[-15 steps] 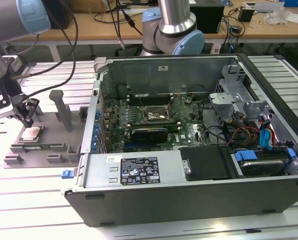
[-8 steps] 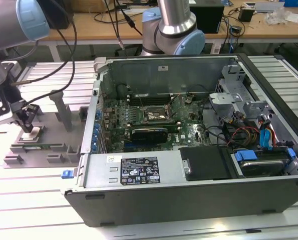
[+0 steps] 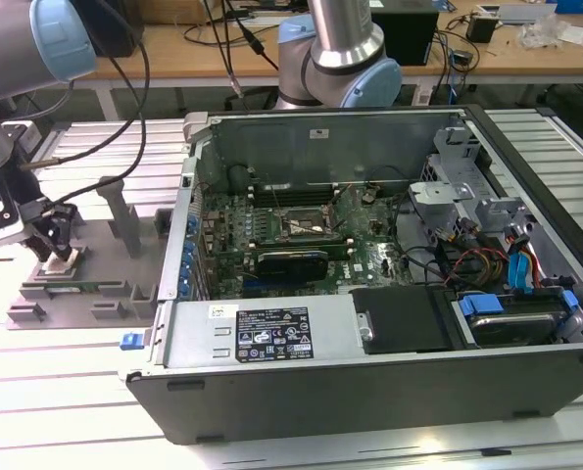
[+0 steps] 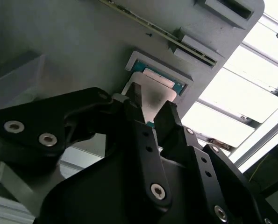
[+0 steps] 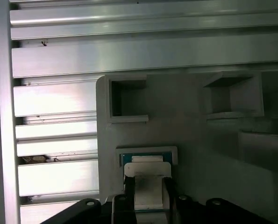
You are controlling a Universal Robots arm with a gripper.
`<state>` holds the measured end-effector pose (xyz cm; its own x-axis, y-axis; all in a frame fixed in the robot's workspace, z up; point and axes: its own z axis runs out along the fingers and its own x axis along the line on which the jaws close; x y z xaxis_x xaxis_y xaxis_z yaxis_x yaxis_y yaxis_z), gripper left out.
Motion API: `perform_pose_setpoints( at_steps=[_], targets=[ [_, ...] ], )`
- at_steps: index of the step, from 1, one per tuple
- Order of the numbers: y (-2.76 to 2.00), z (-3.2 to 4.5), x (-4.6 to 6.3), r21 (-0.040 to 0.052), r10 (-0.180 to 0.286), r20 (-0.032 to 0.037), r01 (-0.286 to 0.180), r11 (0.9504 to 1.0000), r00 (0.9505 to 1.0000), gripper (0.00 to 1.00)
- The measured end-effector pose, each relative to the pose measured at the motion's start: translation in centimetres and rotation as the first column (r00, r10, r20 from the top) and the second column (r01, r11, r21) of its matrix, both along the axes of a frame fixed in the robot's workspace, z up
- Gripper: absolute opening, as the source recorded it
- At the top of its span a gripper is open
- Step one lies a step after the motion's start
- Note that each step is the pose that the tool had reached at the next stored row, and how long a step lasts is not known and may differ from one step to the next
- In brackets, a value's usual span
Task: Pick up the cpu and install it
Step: 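Pick up the cpu and move it towards the insertion slot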
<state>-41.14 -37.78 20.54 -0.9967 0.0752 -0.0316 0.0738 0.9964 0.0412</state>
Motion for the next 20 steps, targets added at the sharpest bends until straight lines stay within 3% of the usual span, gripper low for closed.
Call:
perform_pose_setpoints(
  at_steps=[1, 2, 3, 4, 12, 20],
  targets=[
    [0.0, 0.0, 0.0, 0.0, 0.0, 0.0, 0.0, 1.0, 1.0, 0.36],
    [0.0, 0.0, 0.0, 0.0, 0.0, 0.0, 0.0, 1.0, 1.0, 0.42],
    [-0.01, 0.0, 0.0, 0.0, 0.0, 0.0, 0.0, 1.0, 1.0, 0.54],
    [-0.02, 0.0, 0.0, 0.0, 0.0, 0.0, 0.0, 1.0, 1.0, 0.72],
    [-0.02, -1.64, 0.0, 0.0, 0.0, 0.0, 0.0, 1.0, 1.0, 0.72],
    [-0.02, -2.12, 0.0, 0.0, 0.0, 0.0, 0.0, 1.0, 1.0, 0.72]
  ],
)
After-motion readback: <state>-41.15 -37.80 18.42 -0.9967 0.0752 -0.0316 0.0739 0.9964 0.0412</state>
